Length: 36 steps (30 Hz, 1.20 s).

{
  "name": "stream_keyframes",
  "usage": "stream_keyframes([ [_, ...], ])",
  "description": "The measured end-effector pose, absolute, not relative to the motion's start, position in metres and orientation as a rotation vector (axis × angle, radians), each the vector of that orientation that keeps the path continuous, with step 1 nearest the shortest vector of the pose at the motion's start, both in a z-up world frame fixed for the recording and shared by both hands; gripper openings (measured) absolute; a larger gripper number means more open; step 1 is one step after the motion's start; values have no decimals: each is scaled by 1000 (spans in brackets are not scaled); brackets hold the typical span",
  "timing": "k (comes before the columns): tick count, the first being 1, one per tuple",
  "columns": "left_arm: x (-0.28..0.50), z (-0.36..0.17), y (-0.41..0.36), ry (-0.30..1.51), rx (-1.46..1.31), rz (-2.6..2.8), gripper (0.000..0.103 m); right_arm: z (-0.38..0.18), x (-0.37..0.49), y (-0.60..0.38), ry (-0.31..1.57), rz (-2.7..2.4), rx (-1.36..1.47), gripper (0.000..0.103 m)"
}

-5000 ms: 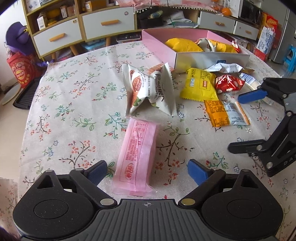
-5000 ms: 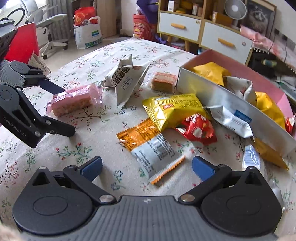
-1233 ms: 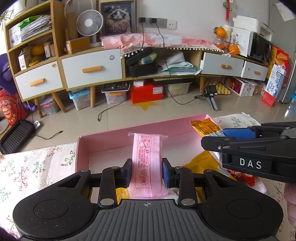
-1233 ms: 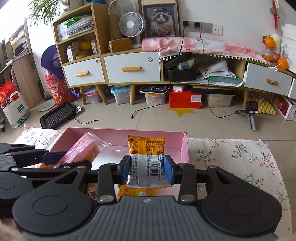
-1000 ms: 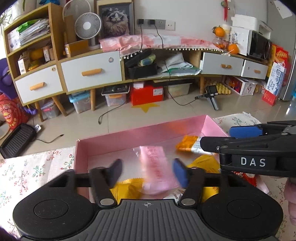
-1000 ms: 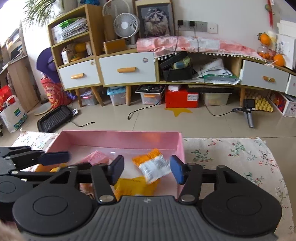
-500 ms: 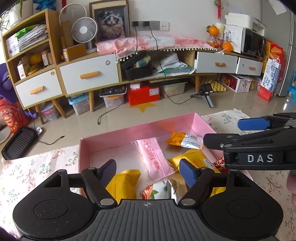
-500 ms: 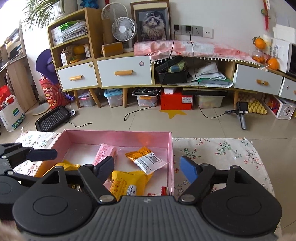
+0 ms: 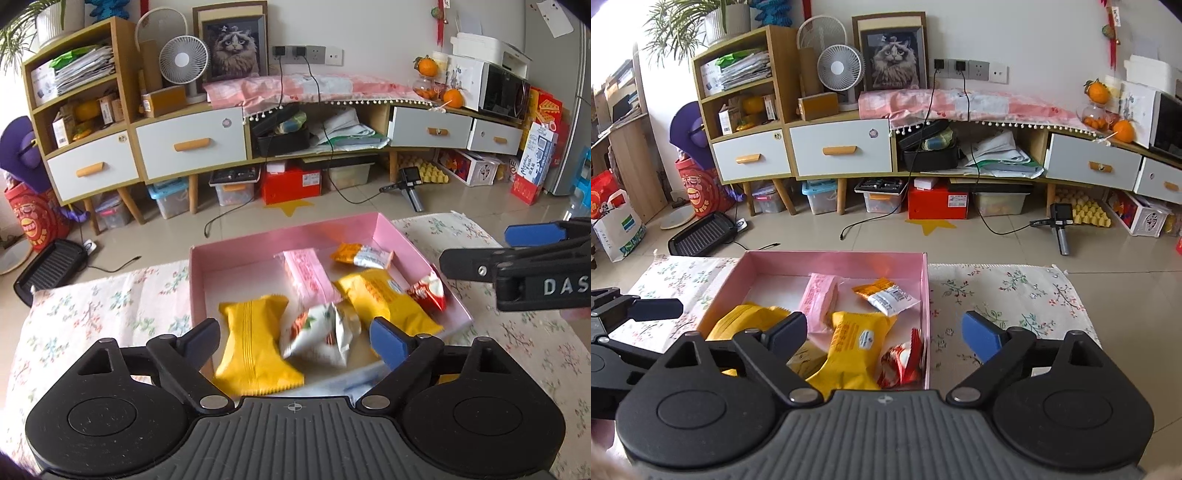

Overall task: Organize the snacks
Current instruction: 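Move both tools back over the loose snacks beside the box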

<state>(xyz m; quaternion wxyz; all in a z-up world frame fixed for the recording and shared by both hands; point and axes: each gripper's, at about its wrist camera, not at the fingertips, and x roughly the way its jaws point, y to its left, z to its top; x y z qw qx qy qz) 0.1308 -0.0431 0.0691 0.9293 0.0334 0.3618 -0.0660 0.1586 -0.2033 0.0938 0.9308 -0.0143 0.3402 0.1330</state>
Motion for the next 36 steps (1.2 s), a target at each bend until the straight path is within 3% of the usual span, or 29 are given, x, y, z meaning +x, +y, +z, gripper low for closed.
stream_keyframes([
  [8, 97, 74, -38, 755, 51, -144, 96, 101, 134, -201, 702, 280, -30, 98],
  [36, 19, 50, -21, 772, 133, -144, 100, 73, 76, -186, 787, 308, -107, 103],
])
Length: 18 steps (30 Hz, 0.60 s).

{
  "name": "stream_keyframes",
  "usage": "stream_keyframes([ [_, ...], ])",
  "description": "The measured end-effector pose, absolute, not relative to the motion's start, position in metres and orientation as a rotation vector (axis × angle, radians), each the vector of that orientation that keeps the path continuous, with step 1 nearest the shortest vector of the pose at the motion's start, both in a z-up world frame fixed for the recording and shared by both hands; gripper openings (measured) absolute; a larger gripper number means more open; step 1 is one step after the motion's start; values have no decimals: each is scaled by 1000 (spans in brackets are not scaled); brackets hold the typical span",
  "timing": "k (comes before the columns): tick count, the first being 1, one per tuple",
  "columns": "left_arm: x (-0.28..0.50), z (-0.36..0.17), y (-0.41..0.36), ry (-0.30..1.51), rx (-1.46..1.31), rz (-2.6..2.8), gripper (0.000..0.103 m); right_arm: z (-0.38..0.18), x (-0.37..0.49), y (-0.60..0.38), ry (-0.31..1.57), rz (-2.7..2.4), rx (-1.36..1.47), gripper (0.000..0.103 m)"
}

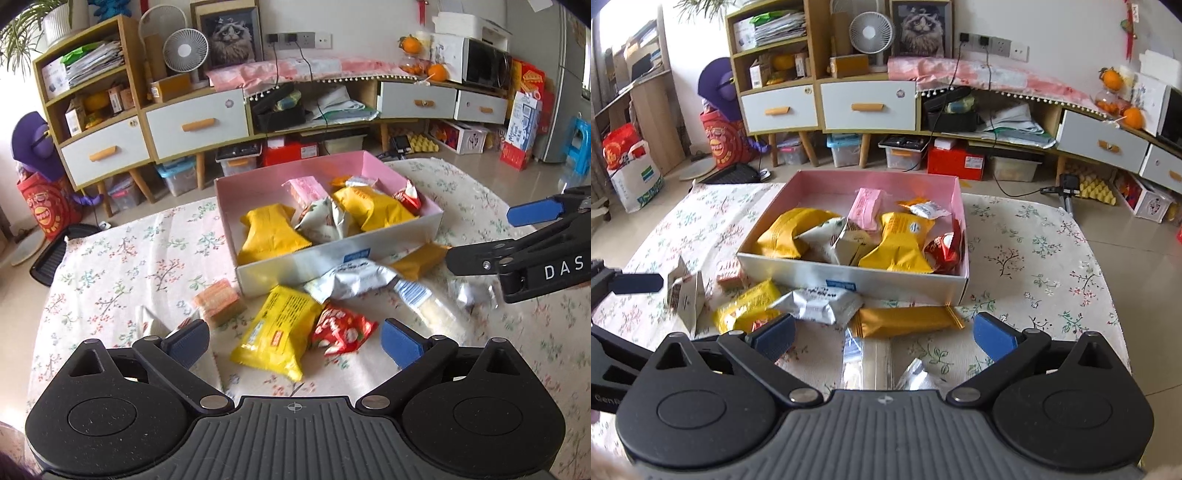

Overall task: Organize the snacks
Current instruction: 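Move both tools back over the loose snacks beside the box, then grasp the yellow bag with the left tool while the right grasps the clear plastic bag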

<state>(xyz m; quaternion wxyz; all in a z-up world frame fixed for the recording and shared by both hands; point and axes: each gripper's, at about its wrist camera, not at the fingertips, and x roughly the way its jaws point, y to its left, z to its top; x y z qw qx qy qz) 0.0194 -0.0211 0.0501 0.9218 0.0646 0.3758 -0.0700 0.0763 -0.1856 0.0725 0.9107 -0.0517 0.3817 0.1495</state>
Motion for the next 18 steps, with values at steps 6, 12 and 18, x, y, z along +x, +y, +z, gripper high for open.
stream_keyframes([
  [6, 10, 46, -6, 759, 119, -148, 100, 58, 65, -182, 789, 359, -165, 103],
  [12, 5, 43, 12, 741, 115, -145, 100, 49, 53, -179, 760, 435, -229, 103],
  [18, 4, 38, 32, 716, 91, -144, 100, 41, 45, -177, 736, 495, -262, 103],
])
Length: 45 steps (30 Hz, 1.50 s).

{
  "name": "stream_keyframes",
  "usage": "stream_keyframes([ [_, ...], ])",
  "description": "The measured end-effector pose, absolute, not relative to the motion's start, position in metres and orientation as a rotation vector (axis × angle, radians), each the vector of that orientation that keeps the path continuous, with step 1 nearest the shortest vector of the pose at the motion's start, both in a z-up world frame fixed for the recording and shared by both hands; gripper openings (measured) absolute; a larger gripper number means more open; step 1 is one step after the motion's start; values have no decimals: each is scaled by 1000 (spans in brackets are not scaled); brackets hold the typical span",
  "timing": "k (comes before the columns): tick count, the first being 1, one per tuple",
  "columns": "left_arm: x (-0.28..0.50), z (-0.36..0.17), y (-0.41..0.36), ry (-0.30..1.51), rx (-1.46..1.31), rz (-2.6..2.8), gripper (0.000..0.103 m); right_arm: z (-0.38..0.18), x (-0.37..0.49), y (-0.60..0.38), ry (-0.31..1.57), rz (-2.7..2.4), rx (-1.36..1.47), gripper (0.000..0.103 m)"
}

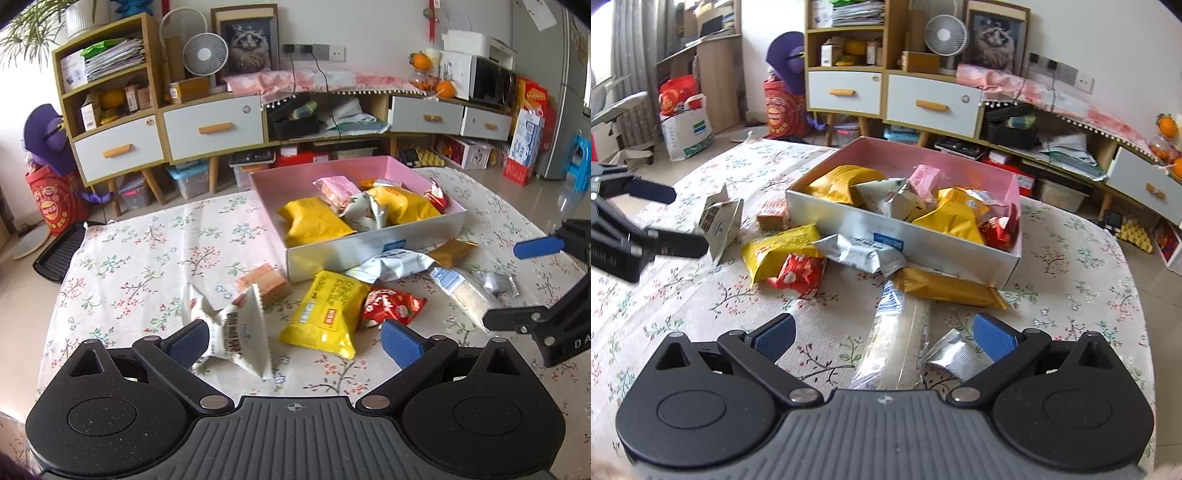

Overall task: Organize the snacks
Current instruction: 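Grasp the yellow bag with the left tool while the right grasps the clear plastic bag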

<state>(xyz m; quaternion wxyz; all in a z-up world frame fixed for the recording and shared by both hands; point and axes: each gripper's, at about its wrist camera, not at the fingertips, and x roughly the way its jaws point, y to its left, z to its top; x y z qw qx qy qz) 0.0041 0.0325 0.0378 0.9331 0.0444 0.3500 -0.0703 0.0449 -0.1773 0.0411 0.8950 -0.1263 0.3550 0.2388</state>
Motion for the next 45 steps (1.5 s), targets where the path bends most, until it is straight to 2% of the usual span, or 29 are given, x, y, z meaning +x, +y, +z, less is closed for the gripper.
stream_keyframes([
  [13, 13, 24, 35, 656, 63, -281, 99, 28, 56, -172, 732, 513, -226, 102],
  [16, 21, 23, 27, 651, 57, -307, 97, 27, 59, -169, 727, 514, -224, 99],
  [19, 32, 18, 20, 661, 70, -314, 88, 25, 62, -166, 728, 508, -237, 90],
  [23, 50, 10, 19, 709, 55, -287, 65, 22, 66, -164, 745, 508, -233, 79],
  [26, 60, 4, 20, 747, 26, -280, 59, 21, 70, -162, 757, 503, -230, 71],
  [29, 68, -1, 19, 779, 23, -291, 57, 19, 73, -160, 770, 500, -234, 66],
  [37, 78, -16, 11, 870, 62, -263, 57, 14, 76, -157, 789, 482, -269, 64],
  [45, 75, -18, 5, 874, 86, -230, 55, 11, 76, -156, 814, 460, -302, 63],
])
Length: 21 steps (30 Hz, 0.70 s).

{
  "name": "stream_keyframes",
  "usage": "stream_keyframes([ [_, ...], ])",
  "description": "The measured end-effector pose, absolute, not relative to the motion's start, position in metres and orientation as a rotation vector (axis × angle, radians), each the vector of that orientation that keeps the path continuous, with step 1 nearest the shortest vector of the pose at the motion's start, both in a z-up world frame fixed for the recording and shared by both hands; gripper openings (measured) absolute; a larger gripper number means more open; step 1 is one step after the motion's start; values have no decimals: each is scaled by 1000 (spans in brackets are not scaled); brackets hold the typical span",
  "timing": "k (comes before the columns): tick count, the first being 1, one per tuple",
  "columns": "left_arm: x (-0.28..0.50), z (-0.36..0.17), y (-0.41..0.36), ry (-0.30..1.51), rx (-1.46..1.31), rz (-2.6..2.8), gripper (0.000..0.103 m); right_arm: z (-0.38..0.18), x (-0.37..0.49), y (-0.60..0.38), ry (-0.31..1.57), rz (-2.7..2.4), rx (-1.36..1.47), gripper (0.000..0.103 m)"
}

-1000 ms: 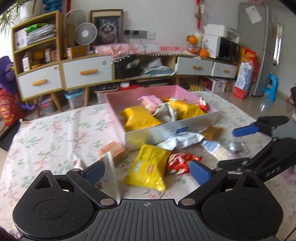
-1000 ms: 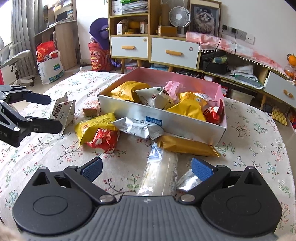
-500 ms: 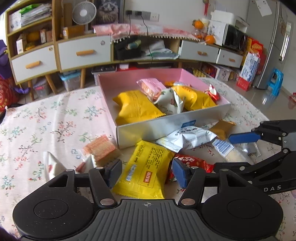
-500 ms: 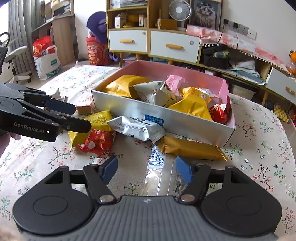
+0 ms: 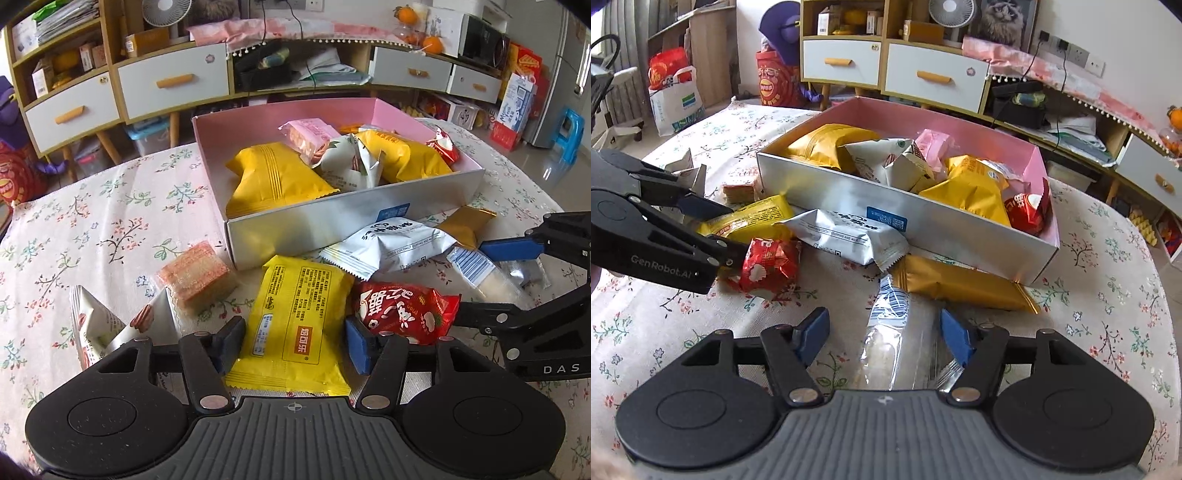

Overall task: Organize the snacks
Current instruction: 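Grasp the yellow bag with the left tool while the right grasps the clear plastic bag, then carry the yellow bag and clear bag into the pink box, opening both tools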

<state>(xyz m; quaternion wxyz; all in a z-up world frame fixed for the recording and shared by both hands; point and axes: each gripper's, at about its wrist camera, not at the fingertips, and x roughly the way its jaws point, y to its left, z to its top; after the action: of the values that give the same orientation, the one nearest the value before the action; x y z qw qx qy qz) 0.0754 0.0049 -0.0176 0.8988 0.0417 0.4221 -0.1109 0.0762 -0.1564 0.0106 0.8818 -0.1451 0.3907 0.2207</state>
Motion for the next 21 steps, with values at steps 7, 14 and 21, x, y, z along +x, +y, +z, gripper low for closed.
stream_keyframes([
  [7, 77, -15, 1, 894, 61, -191, 51, 12, 85, -162, 884, 443, -225, 63],
  [14, 79, -12, 0, 932, 19, -161, 50, 17, 85, -163, 915, 435, -210, 37],
  [21, 76, -8, -1, 954, -4, -156, 49, 19, 84, -154, 935, 422, -243, 32],
])
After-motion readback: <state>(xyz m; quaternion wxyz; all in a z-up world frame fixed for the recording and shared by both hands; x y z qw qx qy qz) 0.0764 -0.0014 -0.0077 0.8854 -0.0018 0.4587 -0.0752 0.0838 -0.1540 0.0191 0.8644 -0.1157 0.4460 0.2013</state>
